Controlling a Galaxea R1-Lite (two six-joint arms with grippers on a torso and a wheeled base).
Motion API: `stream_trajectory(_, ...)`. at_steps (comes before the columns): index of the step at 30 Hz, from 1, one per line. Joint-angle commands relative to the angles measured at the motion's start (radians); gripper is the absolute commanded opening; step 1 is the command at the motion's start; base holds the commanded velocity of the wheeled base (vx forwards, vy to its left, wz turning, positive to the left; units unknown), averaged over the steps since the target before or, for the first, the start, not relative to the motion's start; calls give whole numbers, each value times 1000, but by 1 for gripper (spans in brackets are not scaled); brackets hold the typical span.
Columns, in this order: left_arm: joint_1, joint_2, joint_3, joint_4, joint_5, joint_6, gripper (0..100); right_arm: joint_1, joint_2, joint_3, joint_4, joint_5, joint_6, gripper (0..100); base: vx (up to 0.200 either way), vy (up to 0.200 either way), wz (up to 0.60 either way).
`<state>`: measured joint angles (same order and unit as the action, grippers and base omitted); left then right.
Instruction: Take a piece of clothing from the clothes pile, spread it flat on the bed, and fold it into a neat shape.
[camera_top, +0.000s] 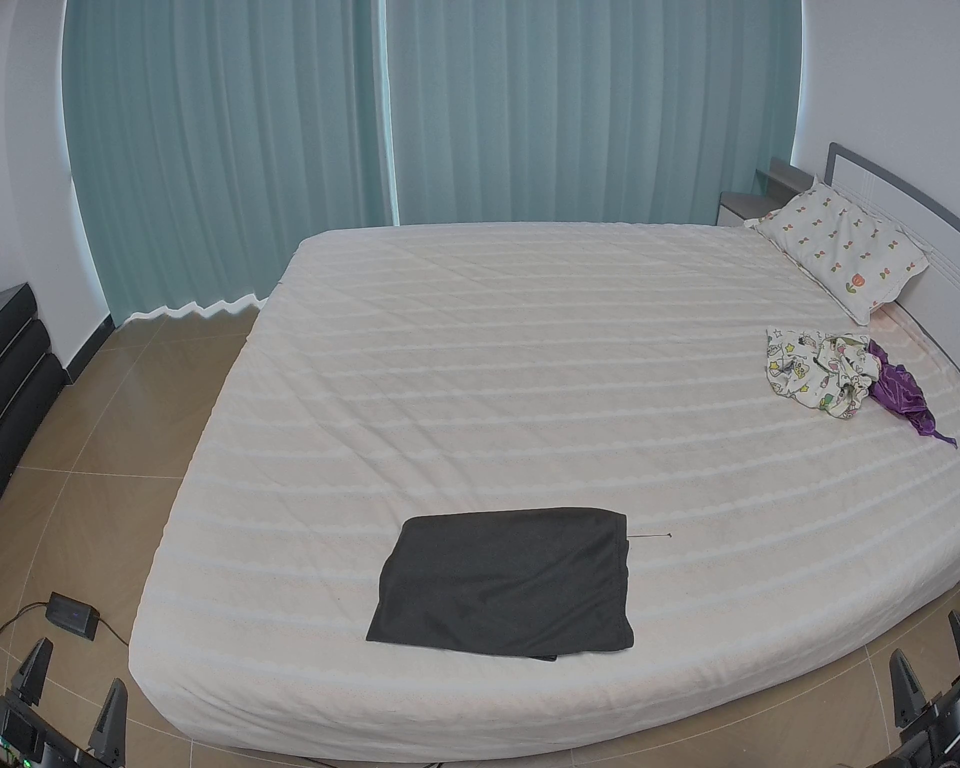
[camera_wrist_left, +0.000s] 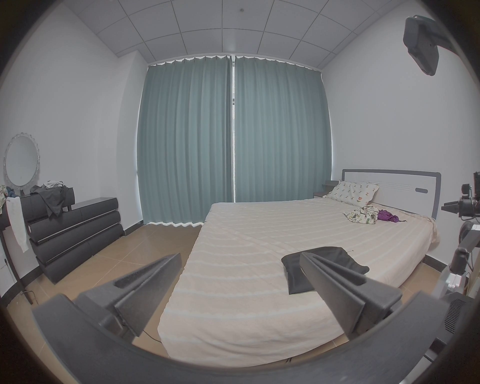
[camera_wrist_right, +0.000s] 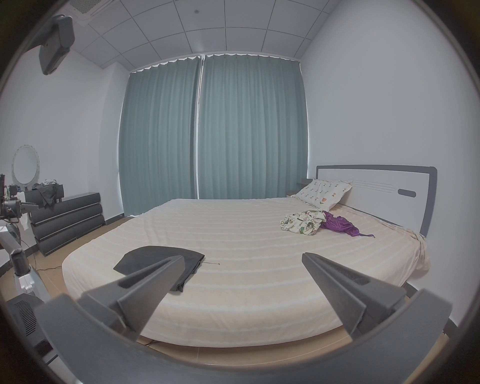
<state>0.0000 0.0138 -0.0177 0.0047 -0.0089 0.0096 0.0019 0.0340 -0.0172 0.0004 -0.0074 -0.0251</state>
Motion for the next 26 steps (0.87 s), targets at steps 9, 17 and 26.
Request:
stream_trajectory(9,-2,-14,18,0,0,4,100,-2,-34,17,-2,14,30,100,0,0,0)
stream_trajectory(17,0,-14,18,0,-2,-2,100,-2,-34,17,-2,15,21,100,0,0,0)
stream_trajectory(26,0,-14,18,0,-3,-3,100,-2,-34,17,-2,17,24,100,0,0,0)
